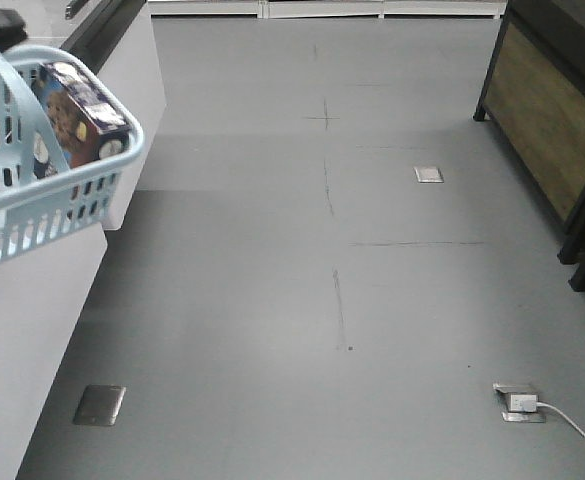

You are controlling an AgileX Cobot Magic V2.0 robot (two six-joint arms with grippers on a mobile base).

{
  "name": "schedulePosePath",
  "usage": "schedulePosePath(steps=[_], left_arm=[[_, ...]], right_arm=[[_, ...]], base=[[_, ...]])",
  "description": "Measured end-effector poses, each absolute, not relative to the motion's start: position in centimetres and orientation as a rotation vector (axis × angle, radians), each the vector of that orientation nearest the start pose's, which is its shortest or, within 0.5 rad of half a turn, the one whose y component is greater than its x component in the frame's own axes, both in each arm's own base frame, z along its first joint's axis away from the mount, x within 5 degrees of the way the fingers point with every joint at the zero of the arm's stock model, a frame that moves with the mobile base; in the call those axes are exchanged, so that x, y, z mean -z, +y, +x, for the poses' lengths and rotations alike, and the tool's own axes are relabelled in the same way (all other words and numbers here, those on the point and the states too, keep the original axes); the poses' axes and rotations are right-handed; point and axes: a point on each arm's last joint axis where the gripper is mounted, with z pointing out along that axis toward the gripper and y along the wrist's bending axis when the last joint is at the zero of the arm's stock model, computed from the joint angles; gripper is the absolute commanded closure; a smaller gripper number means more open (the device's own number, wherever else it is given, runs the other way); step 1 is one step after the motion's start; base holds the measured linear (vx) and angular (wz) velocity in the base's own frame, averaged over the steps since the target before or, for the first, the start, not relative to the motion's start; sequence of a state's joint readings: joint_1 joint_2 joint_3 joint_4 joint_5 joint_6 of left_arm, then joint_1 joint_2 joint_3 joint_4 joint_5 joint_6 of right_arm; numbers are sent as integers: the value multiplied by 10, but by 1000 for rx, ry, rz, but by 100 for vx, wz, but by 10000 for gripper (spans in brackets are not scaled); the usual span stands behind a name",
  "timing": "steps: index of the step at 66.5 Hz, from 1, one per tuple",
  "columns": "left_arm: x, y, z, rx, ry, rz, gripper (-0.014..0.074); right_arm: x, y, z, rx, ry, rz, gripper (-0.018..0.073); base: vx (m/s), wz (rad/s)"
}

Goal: Left arm holds basket, right arm returns cookies
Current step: 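Lift the basket with the left gripper and bring it in front of the robot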

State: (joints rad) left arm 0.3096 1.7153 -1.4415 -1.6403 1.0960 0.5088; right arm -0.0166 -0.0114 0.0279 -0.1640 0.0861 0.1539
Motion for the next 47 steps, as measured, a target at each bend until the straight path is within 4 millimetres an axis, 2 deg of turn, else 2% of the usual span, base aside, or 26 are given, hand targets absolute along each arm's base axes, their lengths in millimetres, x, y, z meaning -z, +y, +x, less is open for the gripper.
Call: schedulePosePath(steps=[10, 22, 37, 47], left_arm=[[-340, -16, 369, 1599, 1905, -342, 599], [-305, -70, 353, 1654, 2037, -241, 599], [-263, -118, 330, 1598, 2189, -192, 599], [-257, -149, 316, 1609, 2235, -75, 599]], right_arm=[[-197, -2, 57, 32, 1585, 17, 565], [-197, -2, 57, 32, 1585, 17, 565], [-197, -2, 57, 32, 1585, 17, 565], [-197, -2, 57, 32, 1585, 17, 565]], base=[[0, 0], [0, 0], [0, 0], [0, 0]])
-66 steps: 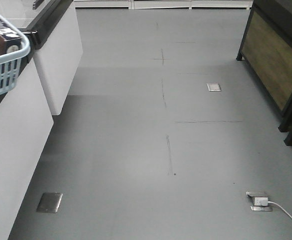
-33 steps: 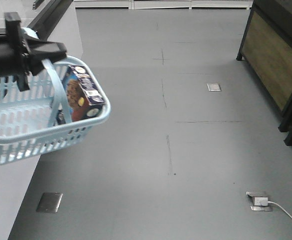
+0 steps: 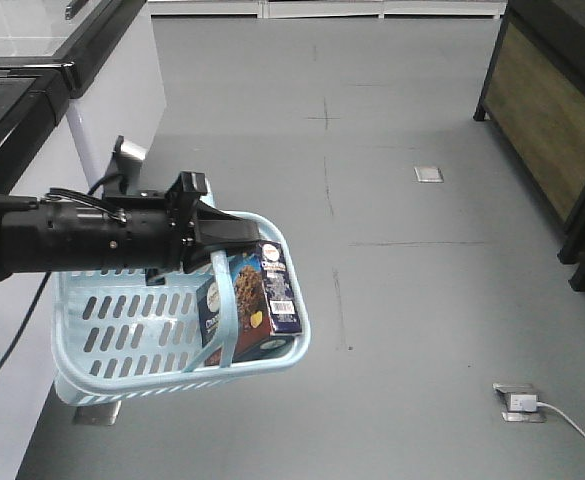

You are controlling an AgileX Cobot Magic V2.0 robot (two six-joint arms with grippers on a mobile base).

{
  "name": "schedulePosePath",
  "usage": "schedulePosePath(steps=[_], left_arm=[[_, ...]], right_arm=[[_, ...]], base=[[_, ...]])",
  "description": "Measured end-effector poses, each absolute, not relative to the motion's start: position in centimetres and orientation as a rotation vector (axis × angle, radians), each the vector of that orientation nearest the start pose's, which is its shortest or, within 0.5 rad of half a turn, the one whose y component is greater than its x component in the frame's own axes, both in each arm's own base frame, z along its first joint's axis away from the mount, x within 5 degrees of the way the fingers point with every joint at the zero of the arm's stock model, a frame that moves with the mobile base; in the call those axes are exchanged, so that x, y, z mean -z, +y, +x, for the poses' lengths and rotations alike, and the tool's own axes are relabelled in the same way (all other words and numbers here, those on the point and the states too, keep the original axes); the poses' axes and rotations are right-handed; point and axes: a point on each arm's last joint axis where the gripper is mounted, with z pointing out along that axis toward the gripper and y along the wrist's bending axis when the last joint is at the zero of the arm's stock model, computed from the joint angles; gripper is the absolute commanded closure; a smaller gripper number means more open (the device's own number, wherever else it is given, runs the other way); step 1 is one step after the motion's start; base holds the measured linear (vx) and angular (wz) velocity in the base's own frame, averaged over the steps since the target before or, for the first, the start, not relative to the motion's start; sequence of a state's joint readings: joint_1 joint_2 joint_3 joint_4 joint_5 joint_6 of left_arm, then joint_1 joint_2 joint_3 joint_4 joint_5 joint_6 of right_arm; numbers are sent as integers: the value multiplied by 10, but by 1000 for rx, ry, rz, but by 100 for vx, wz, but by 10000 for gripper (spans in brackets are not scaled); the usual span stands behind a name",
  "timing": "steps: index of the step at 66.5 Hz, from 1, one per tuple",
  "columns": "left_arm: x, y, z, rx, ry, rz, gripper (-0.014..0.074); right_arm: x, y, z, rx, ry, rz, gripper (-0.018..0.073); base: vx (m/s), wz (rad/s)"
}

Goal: Left arm holds basket, right arm returns cookies
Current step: 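Lift the basket with the left gripper and bring it in front of the robot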

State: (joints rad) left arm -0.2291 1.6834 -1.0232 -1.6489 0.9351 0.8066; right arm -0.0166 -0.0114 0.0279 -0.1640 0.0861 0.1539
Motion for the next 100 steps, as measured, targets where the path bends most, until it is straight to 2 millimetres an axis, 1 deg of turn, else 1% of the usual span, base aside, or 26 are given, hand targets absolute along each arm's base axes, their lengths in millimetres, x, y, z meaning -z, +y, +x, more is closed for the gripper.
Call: schedulePosePath(steps=[9, 16, 24, 47, 69, 82, 100], left_arm=[[-257, -175, 302, 1634, 2262, 22, 599], [-256, -190, 294, 1650, 2278, 70, 599], [-256, -202, 287, 1661, 2288, 102, 599], [-255, -213, 280, 1658, 2302, 137, 599], [-256, -237, 259, 1719, 2339, 217, 599], [-255, -239, 258, 1719, 2345, 213, 599], [-253, -238, 262, 1666, 2351, 169, 599]], right_arm=[[-197, -2, 57, 32, 1585, 17, 565], [-197, -2, 57, 32, 1585, 17, 565], [-197, -2, 57, 32, 1585, 17, 565], [-197, -2, 57, 32, 1585, 17, 565], [-197, -2, 57, 32, 1585, 17, 565], [-197, -2, 57, 32, 1585, 17, 565], [-197, -2, 57, 32, 1585, 17, 565]], base=[[0, 0], [0, 0], [0, 0], [0, 0], [0, 0], [0, 0], [0, 0]])
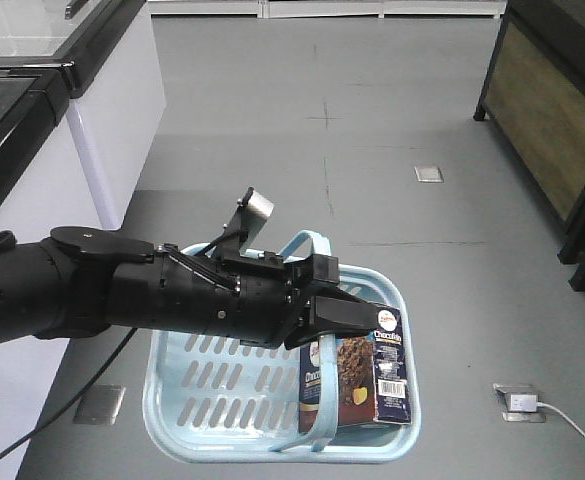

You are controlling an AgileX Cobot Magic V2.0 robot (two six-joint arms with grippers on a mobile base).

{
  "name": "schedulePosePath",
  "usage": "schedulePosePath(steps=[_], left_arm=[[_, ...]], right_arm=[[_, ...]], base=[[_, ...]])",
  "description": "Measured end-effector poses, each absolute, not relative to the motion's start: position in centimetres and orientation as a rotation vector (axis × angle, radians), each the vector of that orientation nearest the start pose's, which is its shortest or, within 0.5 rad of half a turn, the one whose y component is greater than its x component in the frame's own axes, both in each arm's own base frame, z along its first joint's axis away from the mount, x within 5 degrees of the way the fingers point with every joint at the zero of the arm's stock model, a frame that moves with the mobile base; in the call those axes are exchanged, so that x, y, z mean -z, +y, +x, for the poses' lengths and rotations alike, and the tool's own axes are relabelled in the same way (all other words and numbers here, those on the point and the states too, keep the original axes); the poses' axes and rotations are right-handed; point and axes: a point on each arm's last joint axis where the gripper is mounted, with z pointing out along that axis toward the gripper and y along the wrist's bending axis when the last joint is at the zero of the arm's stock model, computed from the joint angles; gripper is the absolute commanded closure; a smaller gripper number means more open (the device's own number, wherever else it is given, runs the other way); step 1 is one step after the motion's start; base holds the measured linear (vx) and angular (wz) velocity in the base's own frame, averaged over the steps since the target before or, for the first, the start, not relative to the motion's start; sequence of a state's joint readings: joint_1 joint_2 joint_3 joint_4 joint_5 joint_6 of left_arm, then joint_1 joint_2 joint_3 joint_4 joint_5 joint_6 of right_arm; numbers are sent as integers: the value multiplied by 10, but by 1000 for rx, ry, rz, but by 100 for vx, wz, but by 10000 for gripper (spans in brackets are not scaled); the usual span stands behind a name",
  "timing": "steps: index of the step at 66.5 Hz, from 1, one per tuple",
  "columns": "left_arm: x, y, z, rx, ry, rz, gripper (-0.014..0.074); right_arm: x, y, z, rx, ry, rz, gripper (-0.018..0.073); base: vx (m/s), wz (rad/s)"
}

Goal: Left arm holds basket, right arm returns cookies
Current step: 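Lift the basket with the left gripper and bring it in front of the robot, then hold the basket in the left gripper while driving toward the drink shelves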

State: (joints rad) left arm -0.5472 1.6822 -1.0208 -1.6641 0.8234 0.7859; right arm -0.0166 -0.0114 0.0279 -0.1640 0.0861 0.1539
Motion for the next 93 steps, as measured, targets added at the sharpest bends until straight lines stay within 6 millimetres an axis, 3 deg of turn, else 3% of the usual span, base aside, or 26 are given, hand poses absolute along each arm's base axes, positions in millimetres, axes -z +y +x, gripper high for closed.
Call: schedulePosePath(steps=[93], left_arm=[[-254, -238, 262, 1672, 2348, 162, 599]], right_arm=[[-197, -2, 57, 32, 1585, 17, 565]], base=[[2, 0]])
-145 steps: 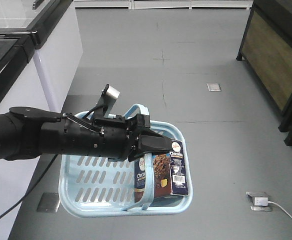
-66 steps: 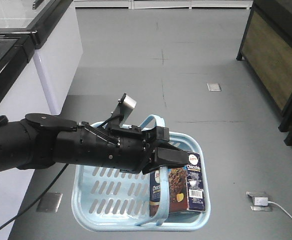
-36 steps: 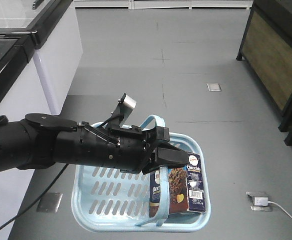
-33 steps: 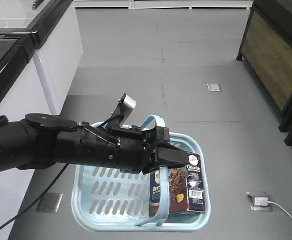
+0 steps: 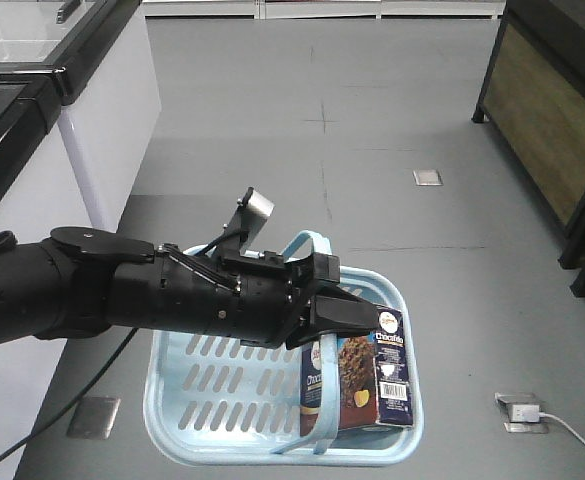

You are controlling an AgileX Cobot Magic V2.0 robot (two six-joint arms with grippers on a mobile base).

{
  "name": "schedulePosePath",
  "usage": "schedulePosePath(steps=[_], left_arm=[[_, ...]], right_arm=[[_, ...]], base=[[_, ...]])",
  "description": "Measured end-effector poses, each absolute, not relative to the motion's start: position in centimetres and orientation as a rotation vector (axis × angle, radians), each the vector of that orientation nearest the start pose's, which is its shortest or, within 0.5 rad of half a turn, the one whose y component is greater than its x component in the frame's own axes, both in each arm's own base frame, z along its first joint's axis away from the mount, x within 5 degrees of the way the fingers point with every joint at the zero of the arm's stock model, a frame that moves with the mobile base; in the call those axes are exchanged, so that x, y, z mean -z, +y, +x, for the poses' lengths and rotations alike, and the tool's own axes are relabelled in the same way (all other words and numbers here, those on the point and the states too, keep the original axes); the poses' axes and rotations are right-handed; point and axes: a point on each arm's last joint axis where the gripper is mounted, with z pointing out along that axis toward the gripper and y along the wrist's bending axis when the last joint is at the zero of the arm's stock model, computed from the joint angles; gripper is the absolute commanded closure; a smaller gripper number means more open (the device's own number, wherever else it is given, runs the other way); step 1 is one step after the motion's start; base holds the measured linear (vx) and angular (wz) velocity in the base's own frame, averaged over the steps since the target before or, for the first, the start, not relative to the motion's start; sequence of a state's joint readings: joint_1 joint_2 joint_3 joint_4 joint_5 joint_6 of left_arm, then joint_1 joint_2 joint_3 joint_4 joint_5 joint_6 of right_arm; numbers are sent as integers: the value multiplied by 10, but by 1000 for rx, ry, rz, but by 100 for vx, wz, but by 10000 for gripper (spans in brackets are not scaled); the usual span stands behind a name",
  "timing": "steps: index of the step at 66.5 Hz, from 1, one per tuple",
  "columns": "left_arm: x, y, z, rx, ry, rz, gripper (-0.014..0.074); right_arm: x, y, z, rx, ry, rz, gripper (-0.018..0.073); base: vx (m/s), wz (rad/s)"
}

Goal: Left arm holds basket, right arm returns cookies
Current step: 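Hold the basket in the left gripper while driving toward the drink shelves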

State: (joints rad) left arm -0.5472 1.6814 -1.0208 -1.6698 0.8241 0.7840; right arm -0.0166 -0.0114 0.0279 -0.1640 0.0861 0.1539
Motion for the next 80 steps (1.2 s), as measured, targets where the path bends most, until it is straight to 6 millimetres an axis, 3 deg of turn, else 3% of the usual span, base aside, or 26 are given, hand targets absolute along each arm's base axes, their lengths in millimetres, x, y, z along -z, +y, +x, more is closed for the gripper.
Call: schedulePosePath(steps=[80], left_arm=[[-254, -238, 262, 1672, 2348, 160, 599]], right_arm=[[-197, -2, 57, 32, 1585, 17, 565]], base=[[33, -4]])
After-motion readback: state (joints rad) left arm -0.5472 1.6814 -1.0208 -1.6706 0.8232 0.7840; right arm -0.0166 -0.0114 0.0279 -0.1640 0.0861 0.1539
